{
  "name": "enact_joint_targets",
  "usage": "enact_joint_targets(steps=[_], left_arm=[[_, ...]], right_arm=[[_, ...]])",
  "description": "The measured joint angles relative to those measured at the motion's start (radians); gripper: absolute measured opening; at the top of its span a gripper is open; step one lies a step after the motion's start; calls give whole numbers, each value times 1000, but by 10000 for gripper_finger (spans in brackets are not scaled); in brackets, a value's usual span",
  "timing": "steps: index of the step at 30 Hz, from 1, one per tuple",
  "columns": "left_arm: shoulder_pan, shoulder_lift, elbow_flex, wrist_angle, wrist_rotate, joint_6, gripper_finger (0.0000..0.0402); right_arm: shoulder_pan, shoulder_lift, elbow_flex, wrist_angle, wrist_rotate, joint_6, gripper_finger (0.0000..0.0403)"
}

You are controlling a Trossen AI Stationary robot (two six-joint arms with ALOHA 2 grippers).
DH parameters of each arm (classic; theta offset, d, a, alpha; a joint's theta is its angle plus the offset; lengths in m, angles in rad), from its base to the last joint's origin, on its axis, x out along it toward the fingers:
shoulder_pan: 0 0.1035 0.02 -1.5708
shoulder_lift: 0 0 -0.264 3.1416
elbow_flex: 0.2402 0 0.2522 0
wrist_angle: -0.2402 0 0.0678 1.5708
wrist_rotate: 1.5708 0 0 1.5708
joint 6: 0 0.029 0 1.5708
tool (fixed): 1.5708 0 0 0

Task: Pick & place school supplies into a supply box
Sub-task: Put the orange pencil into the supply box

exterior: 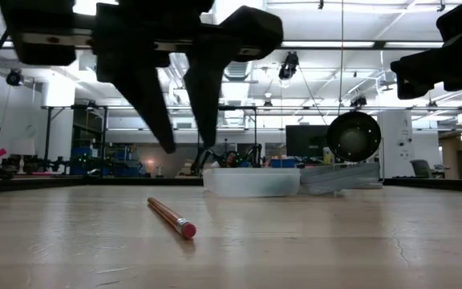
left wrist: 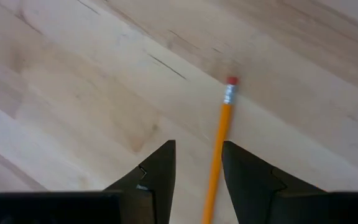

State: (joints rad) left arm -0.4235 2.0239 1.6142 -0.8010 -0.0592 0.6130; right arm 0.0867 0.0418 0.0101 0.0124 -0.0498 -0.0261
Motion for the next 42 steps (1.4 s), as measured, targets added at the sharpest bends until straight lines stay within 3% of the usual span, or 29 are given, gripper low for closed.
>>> enact_joint_targets(steps=[13, 42], left_arm=[[-42, 0, 0, 16, 93, -23, 115], [-44, 91, 0, 117, 88, 37, 115]], right_arm=[[0, 0, 0, 0, 0, 0, 68], [0, 0, 0, 0, 0, 0, 68]])
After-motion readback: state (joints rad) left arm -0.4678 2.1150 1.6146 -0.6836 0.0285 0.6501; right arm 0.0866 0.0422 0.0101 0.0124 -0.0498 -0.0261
